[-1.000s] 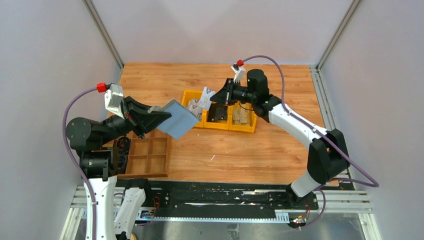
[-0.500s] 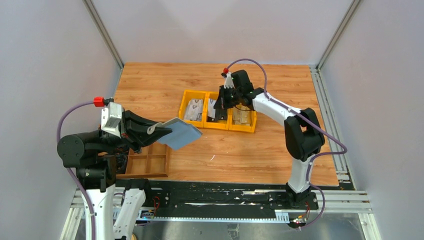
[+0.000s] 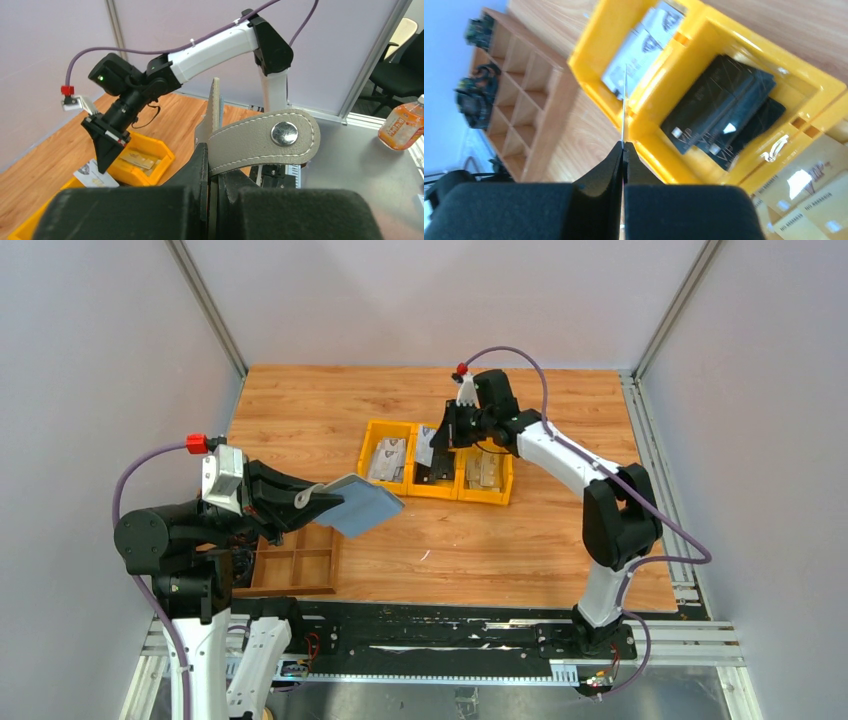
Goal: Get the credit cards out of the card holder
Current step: Place the credit card in the storage box.
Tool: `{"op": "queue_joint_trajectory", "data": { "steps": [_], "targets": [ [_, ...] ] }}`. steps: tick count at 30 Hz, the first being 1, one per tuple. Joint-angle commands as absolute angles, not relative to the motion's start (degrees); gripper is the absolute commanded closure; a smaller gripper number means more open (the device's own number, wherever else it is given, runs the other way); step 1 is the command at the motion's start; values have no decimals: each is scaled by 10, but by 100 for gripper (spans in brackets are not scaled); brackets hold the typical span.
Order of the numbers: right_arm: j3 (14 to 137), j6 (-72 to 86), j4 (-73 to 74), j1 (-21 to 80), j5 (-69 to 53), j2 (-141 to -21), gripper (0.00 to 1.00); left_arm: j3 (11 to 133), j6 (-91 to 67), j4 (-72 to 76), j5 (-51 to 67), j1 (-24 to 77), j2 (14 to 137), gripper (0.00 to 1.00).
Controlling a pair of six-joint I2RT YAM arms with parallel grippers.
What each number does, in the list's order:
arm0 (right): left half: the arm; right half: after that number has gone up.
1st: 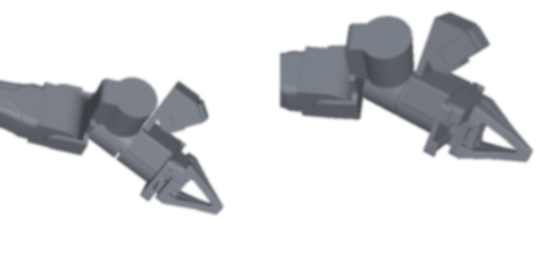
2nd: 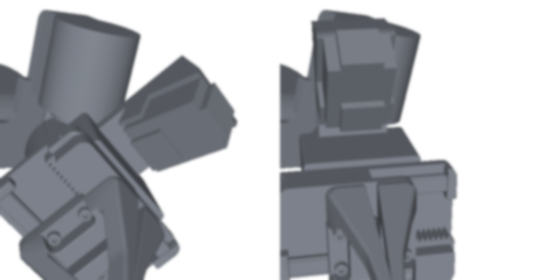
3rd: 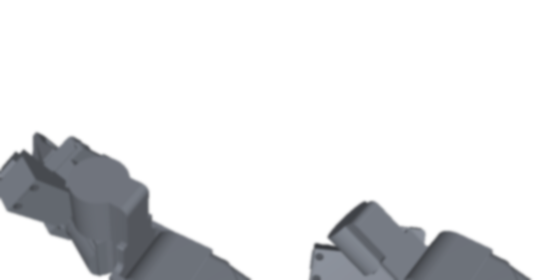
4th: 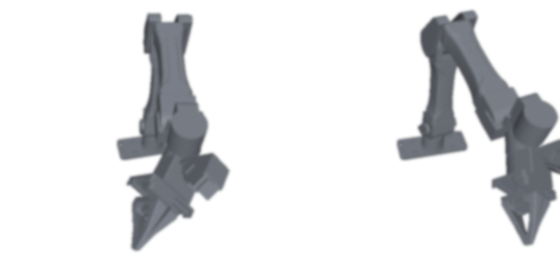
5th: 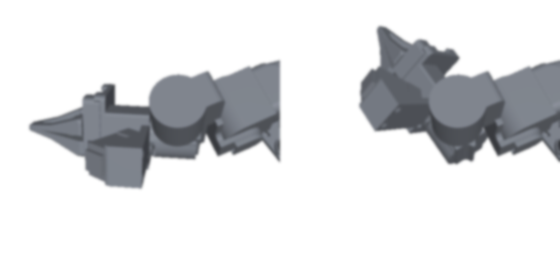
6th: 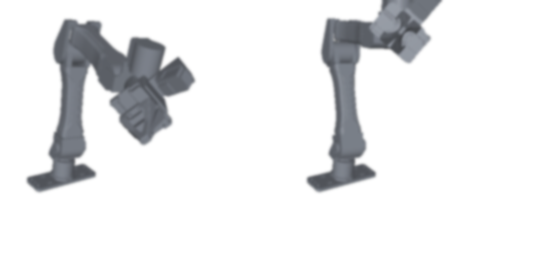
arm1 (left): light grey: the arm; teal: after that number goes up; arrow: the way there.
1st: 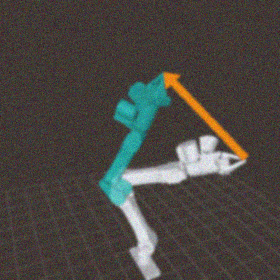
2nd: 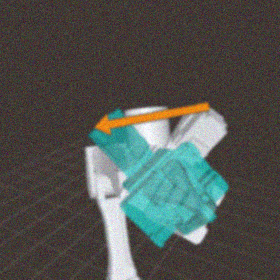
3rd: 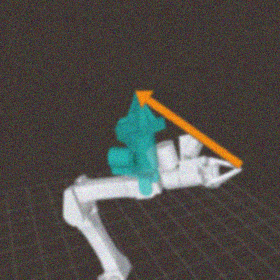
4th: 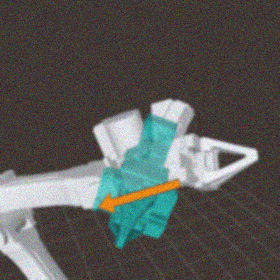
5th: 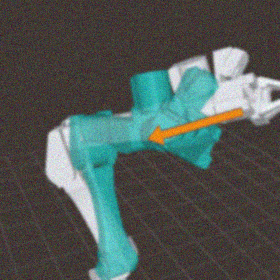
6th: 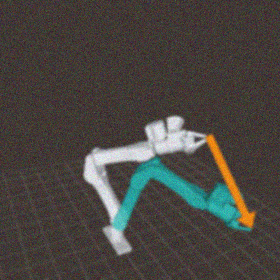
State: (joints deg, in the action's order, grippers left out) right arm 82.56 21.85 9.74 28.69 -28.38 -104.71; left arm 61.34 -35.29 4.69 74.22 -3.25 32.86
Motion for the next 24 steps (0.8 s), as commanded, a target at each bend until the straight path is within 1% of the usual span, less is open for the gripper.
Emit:
{"op": "queue_joint_trajectory", "data": {
  "steps": [1,6,14,15,16,17,18,21,23,24],
  "targets": [
    [848,274,48,294,-344,-1026,100,620,-343,62,731,-30,327,100],
    [938,287,77,334,-329,-1112,100,623,-339,61,727,-31,322,100],
    [1024,292,97,354,-266,-1219,99,622,-342,60,722,-29,318,100],
    [1031,290,96,357,-260,-1229,94,622,-343,61,722,-29,317,100],
    [1040,287,97,360,-255,-1241,84,622,-343,60,724,-29,316,100],
    [1047,287,98,360,-254,-1246,68,623,-344,61,723,-28,316,100],
    [1054,286,97,360,-256,-1252,60,623,-346,61,724,-28,315,100],
    [1056,281,87,360,-265,-1235,45,623,-350,61,725,-28,315,100],
    [1041,272,70,362,-269,-1203,32,623,-349,61,727,-28,314,100],
    [1027,264,64,363,-268,-1184,28,624,-349,60,728,-27,314,100]
  ]
}}
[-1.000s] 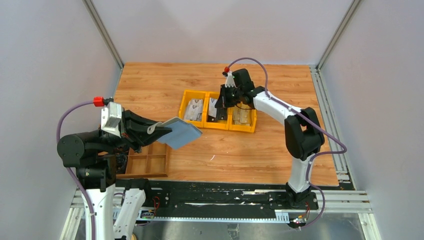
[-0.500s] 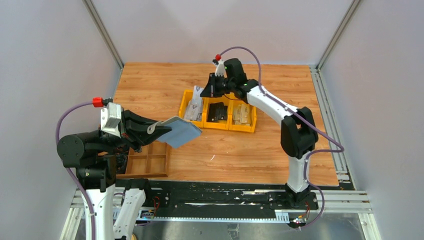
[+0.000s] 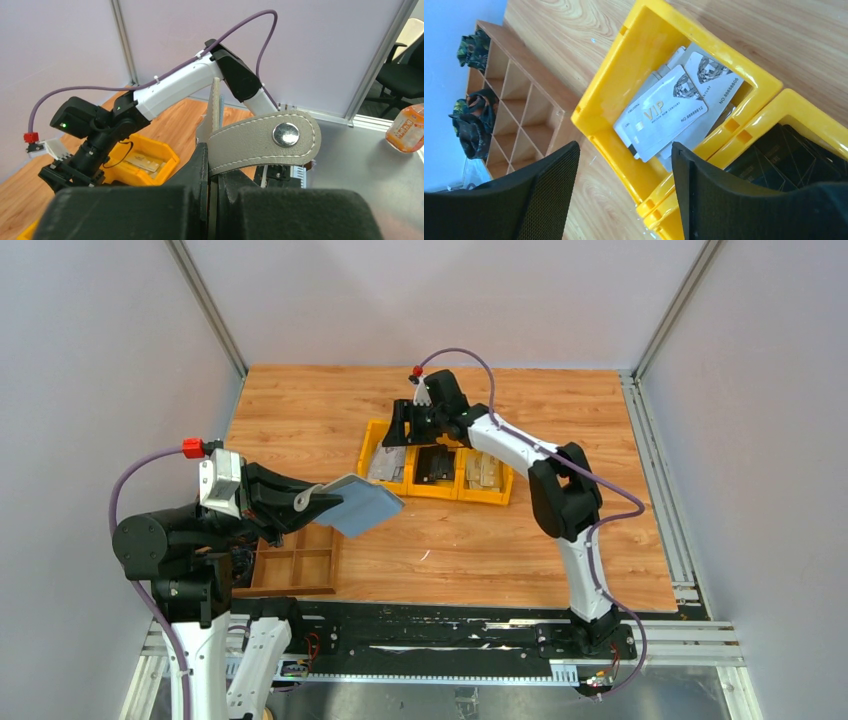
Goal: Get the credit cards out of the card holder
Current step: Place the credit card in the storage box, then remove the credit card from the card holder.
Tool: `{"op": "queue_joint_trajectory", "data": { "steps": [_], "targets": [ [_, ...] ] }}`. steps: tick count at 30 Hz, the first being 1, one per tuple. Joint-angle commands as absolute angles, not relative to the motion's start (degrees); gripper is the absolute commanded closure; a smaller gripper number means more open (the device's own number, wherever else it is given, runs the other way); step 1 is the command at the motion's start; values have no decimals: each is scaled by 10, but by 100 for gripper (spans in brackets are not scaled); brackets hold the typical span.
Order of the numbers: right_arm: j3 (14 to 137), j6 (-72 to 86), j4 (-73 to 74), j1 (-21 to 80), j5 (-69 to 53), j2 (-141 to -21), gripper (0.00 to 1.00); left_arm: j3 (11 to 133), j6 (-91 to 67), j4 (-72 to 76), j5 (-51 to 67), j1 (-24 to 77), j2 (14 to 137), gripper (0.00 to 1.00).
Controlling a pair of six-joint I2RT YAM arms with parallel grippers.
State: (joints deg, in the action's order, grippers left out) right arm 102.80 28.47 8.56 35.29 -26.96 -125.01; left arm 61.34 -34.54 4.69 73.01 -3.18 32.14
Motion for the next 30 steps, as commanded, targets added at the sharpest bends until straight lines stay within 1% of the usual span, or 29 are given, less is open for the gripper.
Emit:
{"op": "queue_joint_trajectory", "data": {
  "steps": [1,4,7,9,13,17,21,23,25,27,28,29,30],
  "targets": [
    [1014,261,55,364,-271,-1160,27,623,-348,60,727,-27,315,100],
    [948,258,-16,366,-304,-1066,25,623,-345,60,725,-26,316,100],
    [850,274,-149,366,-404,-981,23,623,-345,60,724,-24,317,100],
    [780,290,-256,371,-491,-931,23,623,-345,61,723,-24,317,100],
    [680,319,-388,383,-574,-845,22,620,-344,61,724,-23,319,100],
    [621,473,-618,392,-622,-820,19,617,-339,61,720,-23,322,100],
    [620,704,-891,401,-635,-864,18,616,-331,62,716,-22,324,100],
    [630,754,-914,411,-642,-874,18,612,-322,61,715,-23,319,100],
    [627,734,-901,431,-648,-868,18,606,-309,61,714,-23,313,100],
    [627,665,-827,453,-649,-854,18,601,-306,61,710,-23,311,100],
    [627,626,-756,460,-645,-845,18,600,-304,62,709,-23,311,100],
    [628,599,-718,464,-640,-834,18,600,-301,62,708,-23,310,100],
    [628,539,-644,473,-628,-822,17,600,-296,62,706,-23,309,100]
  ]
}}
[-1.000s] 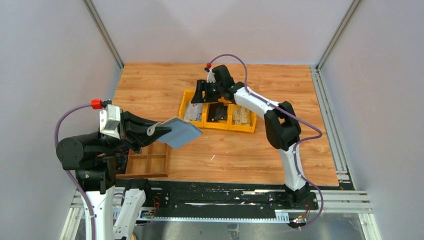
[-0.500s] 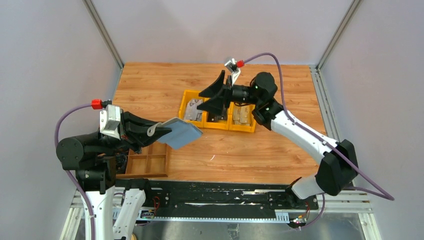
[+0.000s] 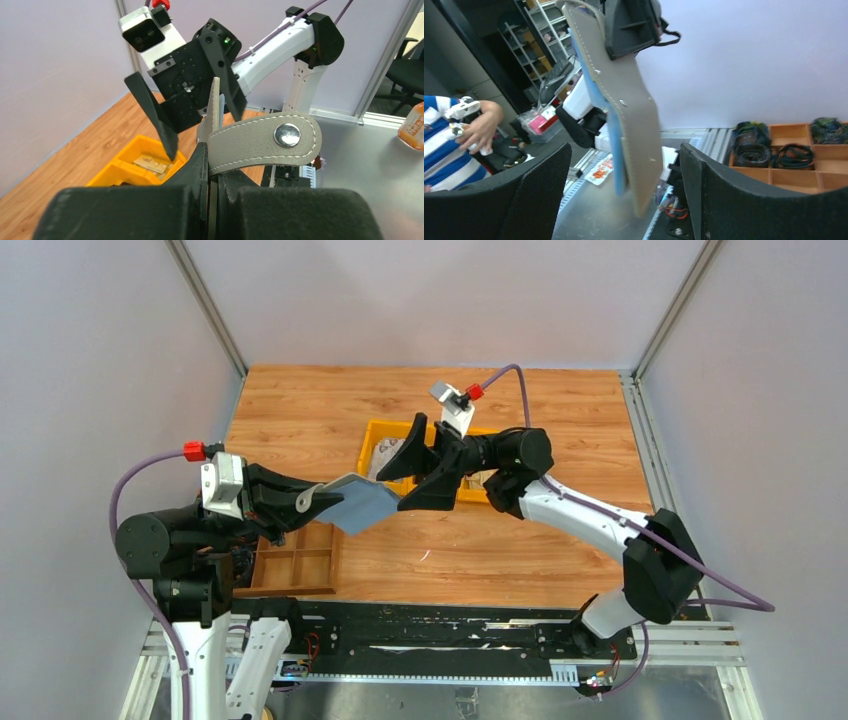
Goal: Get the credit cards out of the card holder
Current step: Remove the credit card from the card holder.
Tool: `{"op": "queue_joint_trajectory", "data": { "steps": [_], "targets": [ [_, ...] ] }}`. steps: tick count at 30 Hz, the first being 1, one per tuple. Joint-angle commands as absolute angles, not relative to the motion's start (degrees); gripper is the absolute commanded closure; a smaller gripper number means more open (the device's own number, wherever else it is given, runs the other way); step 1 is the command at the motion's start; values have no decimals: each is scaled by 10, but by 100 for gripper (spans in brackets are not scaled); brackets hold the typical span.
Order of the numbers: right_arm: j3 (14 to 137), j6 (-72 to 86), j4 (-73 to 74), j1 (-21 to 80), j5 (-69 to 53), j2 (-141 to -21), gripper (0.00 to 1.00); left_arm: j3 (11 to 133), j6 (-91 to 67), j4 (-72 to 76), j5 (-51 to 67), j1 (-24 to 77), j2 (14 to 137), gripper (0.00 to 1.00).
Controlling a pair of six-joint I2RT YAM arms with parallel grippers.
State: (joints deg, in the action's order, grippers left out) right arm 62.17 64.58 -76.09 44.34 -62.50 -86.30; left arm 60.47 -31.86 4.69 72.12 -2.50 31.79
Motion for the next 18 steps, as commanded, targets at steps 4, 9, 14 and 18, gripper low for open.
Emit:
{"op": "queue_joint_trajectory", "data": {
  "steps": [4,9,14,18],
  "targets": [
    [660,326,-363,514,-566,-774,21,610,-240,9,683,-22,305,100],
    [747,178,-96,562,-398,-777,87,644,-100,-140,650,-22,310,100],
    [741,126,-76,606,-311,-754,100,645,51,-200,577,-23,292,100],
    [747,117,-62,628,-273,-750,100,618,156,-202,520,-23,265,100]
  ]
}}
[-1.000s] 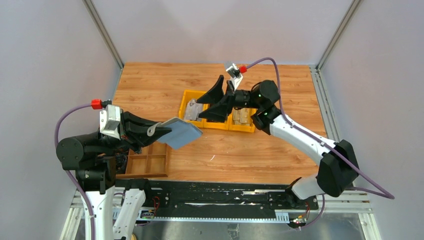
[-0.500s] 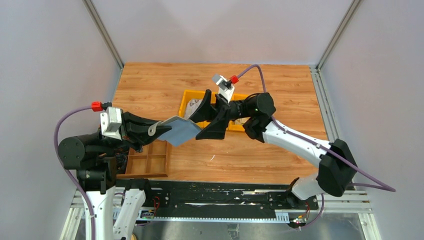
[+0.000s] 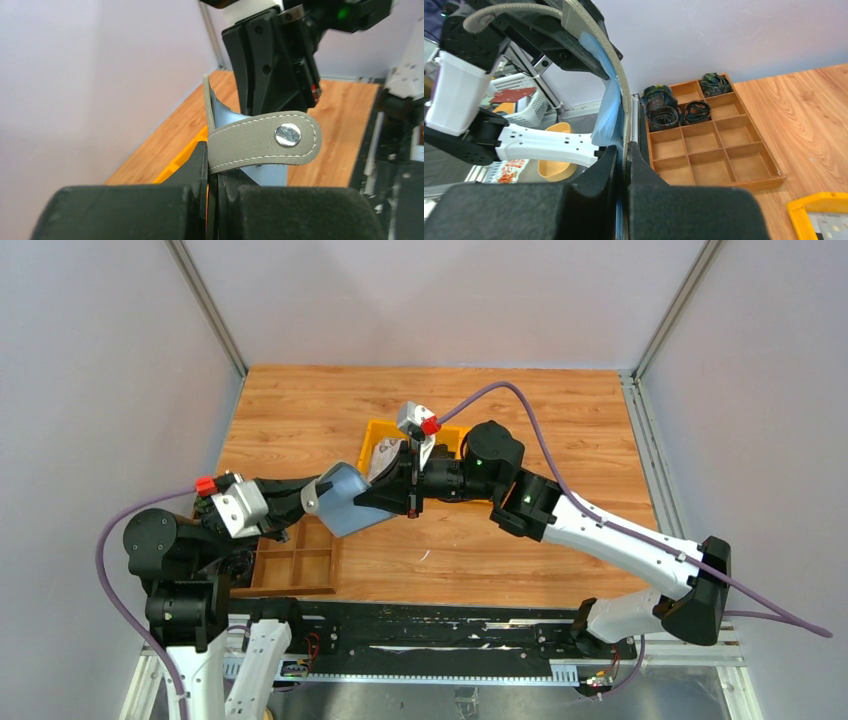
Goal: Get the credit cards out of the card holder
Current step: Remove the credit card from the card holder.
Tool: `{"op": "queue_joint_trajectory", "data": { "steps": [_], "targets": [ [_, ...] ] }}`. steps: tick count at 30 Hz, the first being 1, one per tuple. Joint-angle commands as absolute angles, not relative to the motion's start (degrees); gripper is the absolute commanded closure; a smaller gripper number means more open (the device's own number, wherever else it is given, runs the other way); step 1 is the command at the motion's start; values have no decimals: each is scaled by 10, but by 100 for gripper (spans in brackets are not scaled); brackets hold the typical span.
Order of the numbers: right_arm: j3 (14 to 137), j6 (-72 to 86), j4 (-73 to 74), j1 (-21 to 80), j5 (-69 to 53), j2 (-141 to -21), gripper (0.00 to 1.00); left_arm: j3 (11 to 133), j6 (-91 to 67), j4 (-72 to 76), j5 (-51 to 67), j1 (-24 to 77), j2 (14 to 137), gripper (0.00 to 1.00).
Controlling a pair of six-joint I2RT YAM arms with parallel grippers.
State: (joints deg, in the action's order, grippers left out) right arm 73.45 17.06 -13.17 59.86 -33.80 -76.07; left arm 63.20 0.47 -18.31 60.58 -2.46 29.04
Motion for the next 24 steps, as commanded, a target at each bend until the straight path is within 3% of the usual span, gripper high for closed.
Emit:
{"op": "queue_joint_trajectory", "data": {
  "steps": [1,15,24],
  "targets": [
    [753,119,-56,635,-261,-751,100,606,186,-197,514,-23,252,100],
    [808,175,-55,665,-186,-773,99,475,496,-175,542,-23,139,97],
    [764,190,-30,648,-187,-771,56,529,286,-98,523,-23,187,98]
  ]
}}
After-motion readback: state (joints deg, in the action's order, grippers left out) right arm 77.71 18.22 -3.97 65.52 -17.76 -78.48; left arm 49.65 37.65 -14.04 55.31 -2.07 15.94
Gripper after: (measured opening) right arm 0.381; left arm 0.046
